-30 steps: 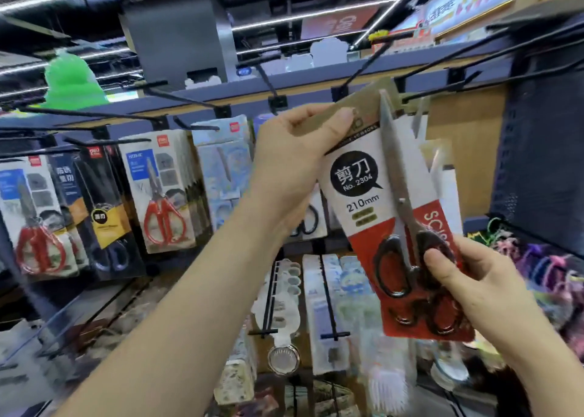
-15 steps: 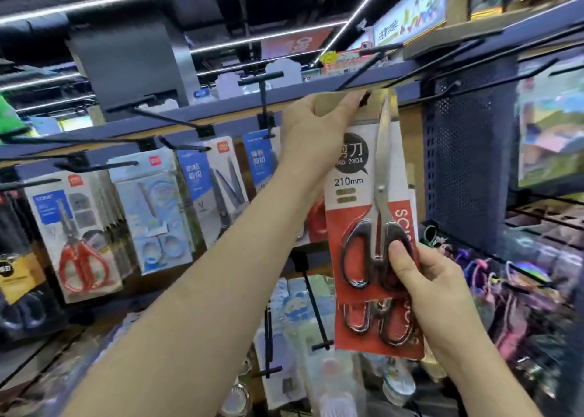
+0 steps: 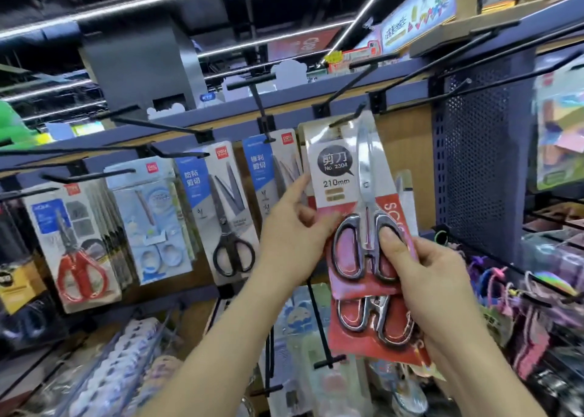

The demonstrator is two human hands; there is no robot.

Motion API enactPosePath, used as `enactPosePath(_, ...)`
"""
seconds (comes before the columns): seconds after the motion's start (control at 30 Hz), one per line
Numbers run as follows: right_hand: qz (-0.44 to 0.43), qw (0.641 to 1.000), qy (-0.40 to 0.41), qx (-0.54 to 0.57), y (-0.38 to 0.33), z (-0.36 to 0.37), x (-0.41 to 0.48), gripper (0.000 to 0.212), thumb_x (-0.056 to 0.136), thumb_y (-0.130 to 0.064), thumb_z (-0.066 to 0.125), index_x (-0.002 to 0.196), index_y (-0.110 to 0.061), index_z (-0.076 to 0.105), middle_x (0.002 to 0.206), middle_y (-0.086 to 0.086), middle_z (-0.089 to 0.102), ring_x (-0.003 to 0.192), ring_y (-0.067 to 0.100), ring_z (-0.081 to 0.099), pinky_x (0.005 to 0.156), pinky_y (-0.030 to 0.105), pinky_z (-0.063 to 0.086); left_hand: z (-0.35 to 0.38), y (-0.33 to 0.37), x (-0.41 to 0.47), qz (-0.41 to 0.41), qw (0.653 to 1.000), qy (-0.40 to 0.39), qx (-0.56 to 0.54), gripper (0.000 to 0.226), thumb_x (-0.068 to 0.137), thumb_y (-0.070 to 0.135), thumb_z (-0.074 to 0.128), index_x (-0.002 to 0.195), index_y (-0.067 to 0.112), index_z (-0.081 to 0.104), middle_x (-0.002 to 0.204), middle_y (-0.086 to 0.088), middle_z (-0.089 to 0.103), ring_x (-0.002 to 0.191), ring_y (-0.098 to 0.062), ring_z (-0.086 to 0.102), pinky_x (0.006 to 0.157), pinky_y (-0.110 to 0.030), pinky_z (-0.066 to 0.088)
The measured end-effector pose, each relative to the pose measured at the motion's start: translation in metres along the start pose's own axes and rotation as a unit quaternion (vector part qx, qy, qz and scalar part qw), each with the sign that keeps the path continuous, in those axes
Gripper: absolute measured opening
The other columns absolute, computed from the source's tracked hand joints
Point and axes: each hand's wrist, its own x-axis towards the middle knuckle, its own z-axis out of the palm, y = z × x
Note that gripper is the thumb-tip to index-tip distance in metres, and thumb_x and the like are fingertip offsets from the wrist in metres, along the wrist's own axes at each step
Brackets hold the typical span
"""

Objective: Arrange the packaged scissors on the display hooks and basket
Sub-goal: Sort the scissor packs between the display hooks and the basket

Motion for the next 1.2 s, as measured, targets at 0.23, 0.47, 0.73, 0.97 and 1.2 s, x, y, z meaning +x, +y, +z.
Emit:
enactPosePath(0.23,0.018,0.988,-0.028,-0.148,0.004,-0.004,0.031,0.049,0.083,-0.052,0.07,0.072,-0.004,0.069,0.06,0.011,0.059,0.062,0.017,0.049,0.064,0.033,0.038,0.005,-0.021,0.038,-0.015,0.994,0.058,0.094,0.066,0.089,0.022,0.071,0.145,0.04,0.04,0.06,0.009,0.052,0.056,-0.001,0.05,0.064,-0.013,0.047)
enactPosePath(0.47,-0.089,0.95,0.087,-0.286,0.011,-0.034,0.027,0.023,0.09,-0.011,0.065,0.099,-0.032,0.073,0.086,-0.019,0.071,0.081,0.004,0.065,0.079,0.025,0.05,0.023,-0.046,0.064,-0.013,0.983,0.081,0.162,0.063,0.094,0.021,0.065,0.15,0.031,0.037,0.102,-0.009,0.07,0.083,-0.019,0.063,0.063,-0.021,0.04)
enactPosePath(0.73,-0.065,0.994,-0.007,-0.083,-0.004,-0.054,0.023,0.075,0.094,-0.012,0.064,0.134,-0.066,0.03,0.125,0.0,0.069,0.113,0.021,0.067,0.099,0.048,0.05,0.034,-0.07,0.072,0.008,0.954,0.066,0.293,0.076,0.096,0.012,0.057,0.153,0.04,0.016,0.088,-0.002,0.066,0.074,-0.018,0.06,0.067,-0.036,0.054)
enactPosePath(0.97,-0.044,0.993,-0.098,-0.057,-0.003,-0.055,0.019,0.054,0.093,0.003,0.056,0.13,-0.036,0.052,0.108,-0.003,0.076,0.101,0.015,0.072,0.083,0.029,0.059,0.016,-0.023,0.056,0.04,0.989,0.107,0.089,0.026,0.101,0.02,0.049,0.125,0.025,0.059,0.09,0.004,0.064,0.071,-0.011,0.065,0.063,-0.031,0.054)
enactPosePath(1.2,-0.052,0.982,-0.178,-0.022,-0.006,-0.042,0.015,0.049,0.088,0.008,0.057,0.127,-0.021,0.056,0.114,-0.002,0.074,0.107,0.013,0.069,0.083,0.019,0.055,0.004,0.047,0.034,0.033,0.985,-0.051,-0.163,0.029,0.076,0.035,0.071,0.102,0.021,0.072,0.091,0.001,0.076,0.083,-0.016,0.073,0.069,-0.029,0.057)
